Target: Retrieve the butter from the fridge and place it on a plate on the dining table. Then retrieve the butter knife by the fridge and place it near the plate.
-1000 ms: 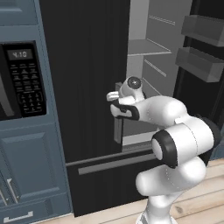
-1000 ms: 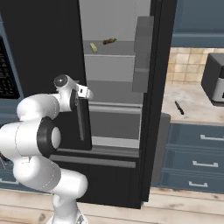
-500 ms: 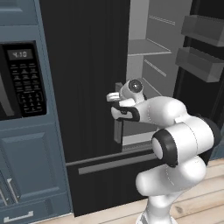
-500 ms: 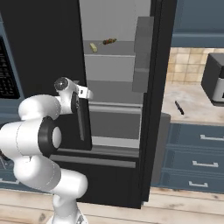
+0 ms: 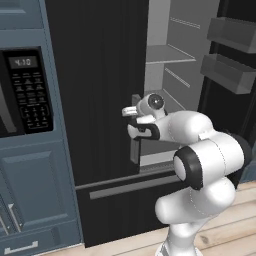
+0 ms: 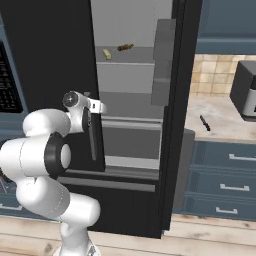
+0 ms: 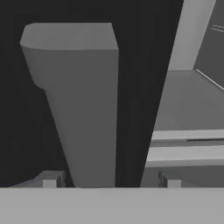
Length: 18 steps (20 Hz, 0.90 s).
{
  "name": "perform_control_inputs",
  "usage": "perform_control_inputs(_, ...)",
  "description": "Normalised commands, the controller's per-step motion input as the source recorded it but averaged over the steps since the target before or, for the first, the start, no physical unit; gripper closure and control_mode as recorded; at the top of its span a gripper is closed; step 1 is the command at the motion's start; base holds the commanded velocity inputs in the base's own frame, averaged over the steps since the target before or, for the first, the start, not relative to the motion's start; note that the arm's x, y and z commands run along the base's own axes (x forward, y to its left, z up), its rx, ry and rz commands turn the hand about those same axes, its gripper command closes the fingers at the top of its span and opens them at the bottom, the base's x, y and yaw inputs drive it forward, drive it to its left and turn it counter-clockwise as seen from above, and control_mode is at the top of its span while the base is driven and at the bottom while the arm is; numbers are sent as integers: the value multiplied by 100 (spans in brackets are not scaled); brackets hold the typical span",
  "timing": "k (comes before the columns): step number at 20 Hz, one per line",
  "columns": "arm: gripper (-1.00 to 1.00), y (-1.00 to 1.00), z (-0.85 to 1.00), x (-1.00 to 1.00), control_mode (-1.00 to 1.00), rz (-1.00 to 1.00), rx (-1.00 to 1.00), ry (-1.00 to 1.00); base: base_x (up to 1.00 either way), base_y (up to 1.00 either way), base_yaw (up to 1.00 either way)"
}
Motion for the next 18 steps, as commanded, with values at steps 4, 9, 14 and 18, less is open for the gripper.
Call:
perform_control_inputs(4, 100, 0, 0, 2, -100, 0, 0, 0, 0, 0, 0)
perform_control_inputs(9, 100, 0, 0, 0, -100, 0, 0, 0, 0, 0, 0)
perform_control_inputs(14, 100, 4, 0, -27, -100, -2, 0, 0, 0, 0, 0)
perform_control_inputs(18, 100, 9, 0, -50, -100, -8, 0, 0, 0, 0, 0)
